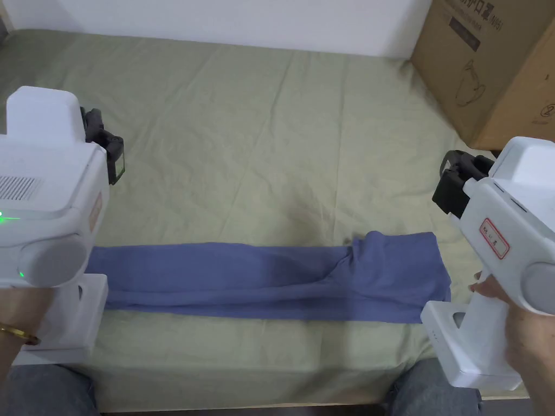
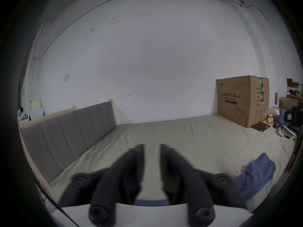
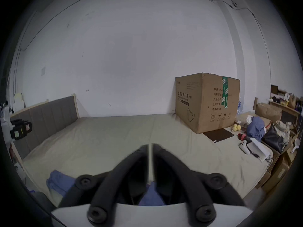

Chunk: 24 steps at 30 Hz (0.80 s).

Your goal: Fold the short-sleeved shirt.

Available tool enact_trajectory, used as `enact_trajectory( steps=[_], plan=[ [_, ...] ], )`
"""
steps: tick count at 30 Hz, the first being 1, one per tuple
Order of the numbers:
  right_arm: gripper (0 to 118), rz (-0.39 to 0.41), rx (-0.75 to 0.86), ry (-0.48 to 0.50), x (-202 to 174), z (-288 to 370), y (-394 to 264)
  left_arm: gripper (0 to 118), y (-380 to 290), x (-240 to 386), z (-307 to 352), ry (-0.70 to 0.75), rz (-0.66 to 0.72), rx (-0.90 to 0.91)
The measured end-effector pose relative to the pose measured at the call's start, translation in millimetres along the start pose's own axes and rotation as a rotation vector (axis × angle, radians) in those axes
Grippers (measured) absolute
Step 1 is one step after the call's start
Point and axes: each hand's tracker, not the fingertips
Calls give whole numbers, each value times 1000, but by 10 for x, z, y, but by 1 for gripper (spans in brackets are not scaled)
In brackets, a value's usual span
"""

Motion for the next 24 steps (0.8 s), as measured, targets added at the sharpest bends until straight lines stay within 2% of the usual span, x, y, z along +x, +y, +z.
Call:
enact_trajectory(
  steps=[2,7,11,12,13,15,17,18,20,24],
  plan=[
    [0,-4,-5,14,-25,-26,-14,0,-16,12,-10,-14,2,-22],
    [0,3,-30,22,-56,-67,-69,0,-137,20,-90,-34,16,-80],
    [0,3,-45,27,-49,-87,-100,0,-227,-111,-213,-62,78,-157],
    [0,3,-48,28,-46,-90,-106,5,-243,-183,-279,-78,94,-204],
    [0,4,-52,27,-43,-96,-113,16,-269,-285,-356,-86,138,-246],
    [0,0,-63,23,-44,-112,-124,71,-339,-531,-526,-129,243,-332],
    [0,0,-71,10,-40,-131,-137,112,-464,-811,-716,-175,351,-441],
    [0,1,-75,6,-31,-154,-153,118,-541,-933,-781,-191,396,-473],
    [0,4,-86,-4,-33,-193,-169,118,-725,-1193,-901,-193,516,-521],
    [0,20,-115,-8,-58,-258,-198,118,-1156,-1569,-1089,-255,668,-673]
  ],
)
